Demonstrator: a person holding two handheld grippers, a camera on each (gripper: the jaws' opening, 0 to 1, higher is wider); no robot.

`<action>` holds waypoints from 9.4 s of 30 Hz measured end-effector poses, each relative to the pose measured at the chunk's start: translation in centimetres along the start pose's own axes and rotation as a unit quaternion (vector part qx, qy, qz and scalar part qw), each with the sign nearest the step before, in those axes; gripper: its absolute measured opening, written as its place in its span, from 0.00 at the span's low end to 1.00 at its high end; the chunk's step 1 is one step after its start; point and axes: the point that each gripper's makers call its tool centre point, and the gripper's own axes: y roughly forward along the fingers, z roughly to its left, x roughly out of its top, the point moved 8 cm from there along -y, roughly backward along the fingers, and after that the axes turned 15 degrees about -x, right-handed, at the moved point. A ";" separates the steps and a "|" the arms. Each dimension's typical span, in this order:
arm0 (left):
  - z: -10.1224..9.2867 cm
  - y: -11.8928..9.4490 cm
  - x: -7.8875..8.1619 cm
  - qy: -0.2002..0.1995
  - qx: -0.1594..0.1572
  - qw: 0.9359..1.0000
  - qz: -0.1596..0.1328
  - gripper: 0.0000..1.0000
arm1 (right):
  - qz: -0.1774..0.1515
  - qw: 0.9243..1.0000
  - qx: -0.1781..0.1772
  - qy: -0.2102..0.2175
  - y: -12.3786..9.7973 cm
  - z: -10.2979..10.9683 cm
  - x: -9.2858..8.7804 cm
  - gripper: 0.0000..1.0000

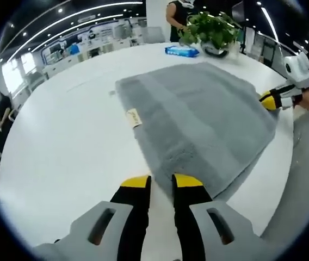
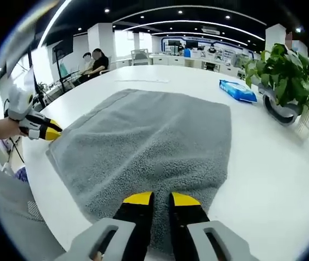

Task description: Open the folded towel by lifting each exposed corner and separating the folded layers until the towel lies flat within the target outline without major curled edges

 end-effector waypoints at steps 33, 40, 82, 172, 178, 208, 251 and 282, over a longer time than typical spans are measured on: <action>-2.1 -0.6 2.1 0.002 0.030 0.999 0.016 0.02 | -0.056 0.997 0.039 0.047 -2.1 0.4 1.3 0.05; -3.4 -0.7 3.2 0.015 0.026 1.000 -0.004 0.02 | -0.066 0.994 0.063 0.052 -2.3 1.0 1.7 0.06; -16.4 6.6 6.5 0.162 -0.106 0.981 -0.009 0.02 | -0.062 0.988 0.122 0.068 -2.6 2.4 1.7 0.10; -12.9 7.2 3.9 0.045 -0.052 0.997 -0.018 0.05 | -0.014 0.996 0.075 0.040 -1.3 0.1 0.4 0.00; -12.8 7.2 3.7 0.041 -0.058 0.997 -0.026 0.05 | -0.010 0.995 0.092 0.032 -1.3 -1.0 0.5 0.00; -11.3 6.2 3.0 0.018 -0.036 0.999 -0.023 0.09 | 0.004 0.997 0.063 0.053 -1.4 -9.0 0.2 0.00; -7.2 3.9 1.5 -0.022 0.020 0.998 -0.046 0.08 | 0.040 0.990 -0.076 0.109 -3.0 -21.1 -5.8 0.00; -0.7 -1.6 -0.9 -0.067 0.091 0.993 -0.042 0.08 | 0.058 0.982 -0.131 0.125 -4.5 -22.7 -7.8 0.00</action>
